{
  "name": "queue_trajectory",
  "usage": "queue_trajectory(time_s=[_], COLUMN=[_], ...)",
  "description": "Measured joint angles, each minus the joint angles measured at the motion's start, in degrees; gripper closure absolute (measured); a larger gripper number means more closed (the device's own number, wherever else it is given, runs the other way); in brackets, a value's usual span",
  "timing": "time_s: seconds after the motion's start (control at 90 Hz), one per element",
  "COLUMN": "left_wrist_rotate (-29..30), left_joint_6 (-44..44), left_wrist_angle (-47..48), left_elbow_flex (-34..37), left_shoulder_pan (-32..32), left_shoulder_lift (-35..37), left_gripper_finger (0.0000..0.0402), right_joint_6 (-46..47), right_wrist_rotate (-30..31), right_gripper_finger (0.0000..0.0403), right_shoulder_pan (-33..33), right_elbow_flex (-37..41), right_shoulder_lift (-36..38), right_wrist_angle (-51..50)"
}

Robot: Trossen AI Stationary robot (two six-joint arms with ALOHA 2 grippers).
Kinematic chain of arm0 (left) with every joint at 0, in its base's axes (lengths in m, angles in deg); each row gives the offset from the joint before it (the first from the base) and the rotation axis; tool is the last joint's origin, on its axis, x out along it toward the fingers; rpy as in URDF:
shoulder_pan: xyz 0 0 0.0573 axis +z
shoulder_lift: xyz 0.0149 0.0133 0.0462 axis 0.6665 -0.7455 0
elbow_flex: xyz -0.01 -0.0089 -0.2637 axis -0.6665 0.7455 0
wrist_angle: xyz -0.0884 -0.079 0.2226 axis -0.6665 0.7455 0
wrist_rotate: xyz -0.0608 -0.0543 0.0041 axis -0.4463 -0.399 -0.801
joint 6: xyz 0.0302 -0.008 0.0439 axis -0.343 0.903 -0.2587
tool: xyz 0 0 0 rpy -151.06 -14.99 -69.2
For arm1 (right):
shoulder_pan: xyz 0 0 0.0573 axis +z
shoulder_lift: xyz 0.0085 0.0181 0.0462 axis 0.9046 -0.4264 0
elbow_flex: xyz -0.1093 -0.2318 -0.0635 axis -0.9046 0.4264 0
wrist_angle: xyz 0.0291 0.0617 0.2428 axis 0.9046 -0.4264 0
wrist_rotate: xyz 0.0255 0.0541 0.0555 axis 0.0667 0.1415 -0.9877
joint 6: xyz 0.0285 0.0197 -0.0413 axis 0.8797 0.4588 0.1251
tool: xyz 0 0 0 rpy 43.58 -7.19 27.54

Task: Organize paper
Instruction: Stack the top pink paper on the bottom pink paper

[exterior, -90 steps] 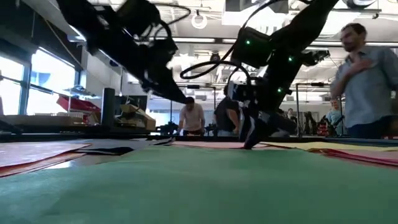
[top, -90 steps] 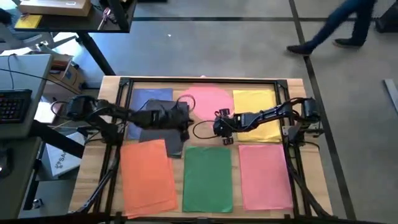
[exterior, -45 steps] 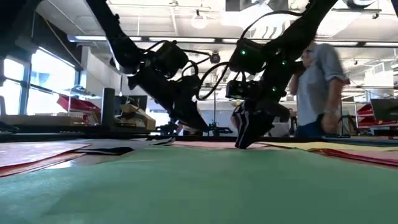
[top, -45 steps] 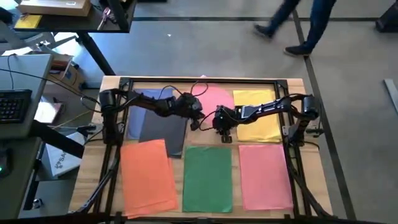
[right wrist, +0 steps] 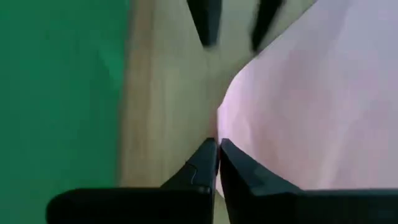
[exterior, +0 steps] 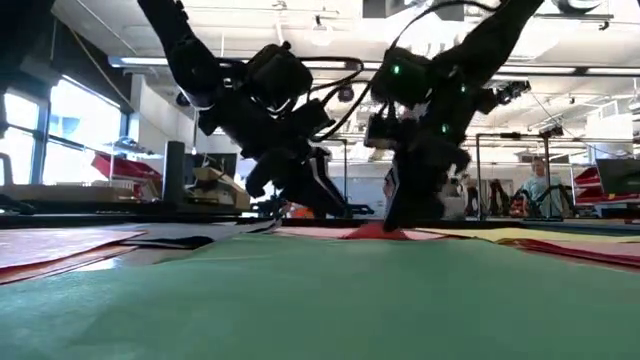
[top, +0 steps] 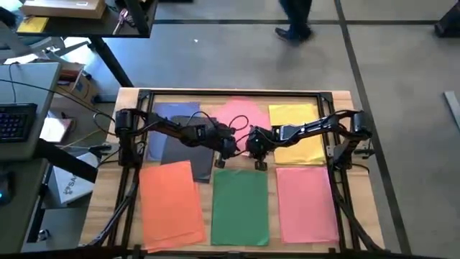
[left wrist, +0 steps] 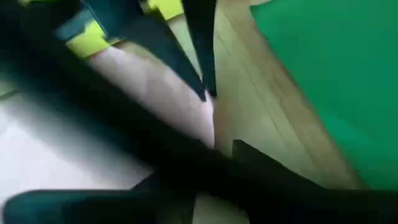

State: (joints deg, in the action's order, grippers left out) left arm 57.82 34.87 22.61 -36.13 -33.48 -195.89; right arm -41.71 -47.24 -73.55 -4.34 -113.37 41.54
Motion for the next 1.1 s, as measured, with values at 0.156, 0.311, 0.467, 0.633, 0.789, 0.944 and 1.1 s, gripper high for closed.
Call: queue_trajectory(time_s=[0.156,0.311,0.467,0.633,0.789,0.944,1.1], left_wrist_rotate=[7.2,8.3,7.8,5.5,5.3,6.2,7.1], left_joint_6=[-1.1,-0.9,-0.1,2.5,3.9,3.8,3.8], left_wrist_angle=[-0.5,-0.5,0.5,-0.1,-1.0,0.5,3.5], left_elbow_flex=[-0.1,-0.1,0.1,0.1,0.1,0.0,0.0], left_shoulder_pan=[-1.7,-2.4,-2.7,-2.6,-2.8,-2.7,-1.8], left_shoulder_lift=[0.0,0.2,-0.2,-0.2,-0.2,-0.2,0.0], left_gripper_finger=[0.0248,0.0237,0.0251,0.028,0.0295,0.0295,0.0295], right_joint_6=[3.5,3.8,3.7,4.8,6.2,6.4,7.7], right_wrist_rotate=[-0.3,0.5,0.9,1.4,7.1,10.4,11.5], right_gripper_finger=[0.0403,0.0403,0.0403,0.0403,0.0403,0.0403,0.0403], right_shoulder_pan=[0.3,0.9,1.4,1.8,2.2,2.2,2.4], right_elbow_flex=[-0.1,-0.1,-0.3,-0.3,-0.3,-0.3,-0.3], right_shoulder_lift=[1.5,2.8,4.3,4.3,4.3,4.3,4.3], right_wrist_angle=[0.1,0.7,3.6,5.2,5.2,3.6,0.1])
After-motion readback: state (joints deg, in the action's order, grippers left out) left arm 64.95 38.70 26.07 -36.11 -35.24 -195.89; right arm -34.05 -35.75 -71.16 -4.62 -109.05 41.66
